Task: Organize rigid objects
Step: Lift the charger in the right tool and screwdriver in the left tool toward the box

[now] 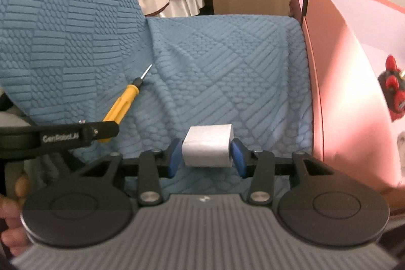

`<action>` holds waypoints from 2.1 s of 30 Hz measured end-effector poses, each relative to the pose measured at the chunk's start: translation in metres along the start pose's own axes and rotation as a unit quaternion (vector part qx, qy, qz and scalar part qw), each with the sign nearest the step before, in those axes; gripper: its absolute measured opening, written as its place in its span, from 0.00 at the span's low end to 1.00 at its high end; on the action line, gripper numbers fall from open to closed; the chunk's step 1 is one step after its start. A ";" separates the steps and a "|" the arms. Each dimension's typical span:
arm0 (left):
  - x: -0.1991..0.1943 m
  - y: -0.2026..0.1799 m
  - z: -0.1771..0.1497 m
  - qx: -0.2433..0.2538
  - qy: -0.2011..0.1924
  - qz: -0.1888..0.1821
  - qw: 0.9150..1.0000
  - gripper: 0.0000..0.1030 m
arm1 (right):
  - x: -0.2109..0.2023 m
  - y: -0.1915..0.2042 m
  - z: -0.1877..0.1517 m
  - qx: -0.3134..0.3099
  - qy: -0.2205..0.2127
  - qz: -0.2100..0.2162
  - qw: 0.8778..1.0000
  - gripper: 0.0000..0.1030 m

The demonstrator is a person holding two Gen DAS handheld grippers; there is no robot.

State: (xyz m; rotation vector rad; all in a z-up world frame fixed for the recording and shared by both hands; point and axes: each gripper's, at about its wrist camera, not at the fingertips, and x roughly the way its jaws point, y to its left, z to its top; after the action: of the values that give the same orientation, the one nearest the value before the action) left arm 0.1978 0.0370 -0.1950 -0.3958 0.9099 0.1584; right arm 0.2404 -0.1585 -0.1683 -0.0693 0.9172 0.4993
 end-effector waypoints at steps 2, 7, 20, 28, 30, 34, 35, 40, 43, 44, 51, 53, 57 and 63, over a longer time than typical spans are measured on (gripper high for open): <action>0.004 -0.001 0.001 -0.001 0.004 0.002 1.000 0.21 | 0.002 -0.003 -0.001 0.014 0.003 0.005 1.000 0.45; 0.012 -0.002 0.004 -0.007 0.000 0.010 1.000 0.29 | 0.004 -0.007 -0.003 0.031 0.000 0.011 0.999 0.45; 0.037 0.000 0.021 -0.011 -0.002 0.003 1.000 0.30 | 0.018 -0.014 0.002 0.060 0.000 0.020 0.998 0.46; 0.043 0.002 0.026 -0.011 -0.008 0.003 1.000 0.30 | 0.018 -0.016 0.009 0.027 -0.018 -0.008 0.999 0.46; 0.045 -0.003 0.026 0.007 -0.010 0.008 1.000 0.30 | 0.022 -0.016 0.009 0.023 -0.013 -0.011 1.000 0.46; 0.047 -0.005 0.026 0.018 -0.015 0.005 1.000 0.30 | 0.024 -0.014 0.010 0.014 -0.014 -0.011 1.000 0.46; 0.048 -0.005 0.027 0.017 -0.016 0.005 1.000 0.28 | 0.023 -0.013 0.010 0.013 -0.014 -0.011 1.000 0.46; 0.048 -0.003 0.027 0.009 -0.017 0.002 1.000 0.21 | 0.022 -0.010 0.008 0.011 -0.012 -0.012 1.000 0.46; 0.047 -0.005 0.027 0.012 -0.013 0.001 1.000 0.21 | 0.021 -0.010 0.009 0.011 -0.008 -0.013 1.000 0.46; 0.046 -0.005 0.027 0.012 -0.012 0.000 1.000 0.21 | 0.021 -0.010 0.009 0.012 -0.007 -0.010 1.000 0.46; 0.038 -0.003 0.031 -0.008 -0.012 -0.038 0.999 0.21 | 0.019 -0.011 0.009 0.037 0.010 -0.008 0.999 0.46; 0.034 -0.002 0.032 -0.007 -0.018 -0.040 0.999 0.20 | 0.019 -0.012 0.010 0.051 0.015 0.001 0.999 0.46; 0.021 0.001 0.035 -0.015 -0.027 -0.049 0.998 0.20 | 0.012 -0.006 0.016 0.034 0.009 -0.004 0.999 0.46; -0.014 -0.003 0.042 -0.021 -0.051 -0.067 0.996 0.20 | -0.016 -0.005 0.035 0.044 -0.018 0.006 0.999 0.46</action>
State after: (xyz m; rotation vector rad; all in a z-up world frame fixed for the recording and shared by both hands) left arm 0.2213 0.0518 -0.1599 -0.4823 0.7769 0.0743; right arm 0.2602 -0.1597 -0.1354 0.0251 0.9042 0.4693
